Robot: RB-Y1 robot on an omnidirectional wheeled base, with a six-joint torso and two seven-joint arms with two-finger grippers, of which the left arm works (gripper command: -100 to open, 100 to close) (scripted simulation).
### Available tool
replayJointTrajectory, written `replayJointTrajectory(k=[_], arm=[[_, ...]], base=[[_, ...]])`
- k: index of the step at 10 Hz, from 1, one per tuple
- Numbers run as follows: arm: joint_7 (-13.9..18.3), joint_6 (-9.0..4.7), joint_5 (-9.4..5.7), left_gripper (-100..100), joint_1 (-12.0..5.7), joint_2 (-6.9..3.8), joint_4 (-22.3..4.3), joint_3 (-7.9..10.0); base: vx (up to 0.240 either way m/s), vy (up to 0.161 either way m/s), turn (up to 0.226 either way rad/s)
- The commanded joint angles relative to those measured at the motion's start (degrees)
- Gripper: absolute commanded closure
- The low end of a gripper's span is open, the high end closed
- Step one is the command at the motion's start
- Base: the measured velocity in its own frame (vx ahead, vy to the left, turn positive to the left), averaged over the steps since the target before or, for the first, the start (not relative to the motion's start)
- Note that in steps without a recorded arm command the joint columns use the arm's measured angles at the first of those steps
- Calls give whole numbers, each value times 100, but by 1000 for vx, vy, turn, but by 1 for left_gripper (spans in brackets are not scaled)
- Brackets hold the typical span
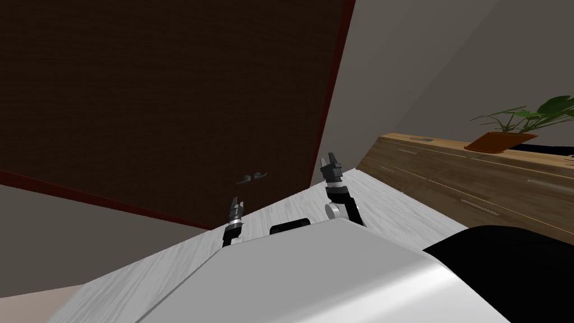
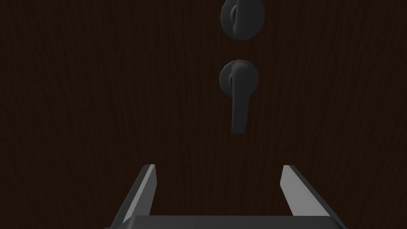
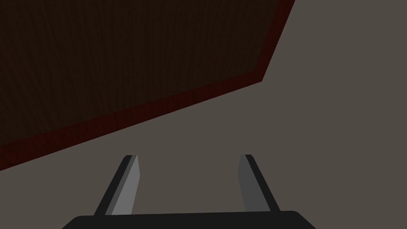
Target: Pull the door open
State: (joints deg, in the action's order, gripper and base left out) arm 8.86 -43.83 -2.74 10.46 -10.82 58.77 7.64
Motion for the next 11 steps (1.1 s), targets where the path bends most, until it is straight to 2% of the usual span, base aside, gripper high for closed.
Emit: replayJointTrajectory(k=[1, 4, 7, 8, 9, 10, 11], arm=[[28, -46, -17, -100, -55, -17, -199, 19], [95, -113, -59, -100, -143, -55, -593, 62], [138, -156, -86, -100, -202, -78, -842, 89], [133, -124, -79, -100, -155, -75, -729, 80], [170, -143, -163, -100, -30, -220, -869, 246], [193, -156, -212, -100, 36, -304, -948, 341], [193, -156, -212, -100, 36, -304, -948, 341]], base=[[84, 27, -24], [120, 29, -35], [125, 20, -23], [52, 9, -4], [17, -5, 48], [21, -14, 47], [16, -11, 6]])
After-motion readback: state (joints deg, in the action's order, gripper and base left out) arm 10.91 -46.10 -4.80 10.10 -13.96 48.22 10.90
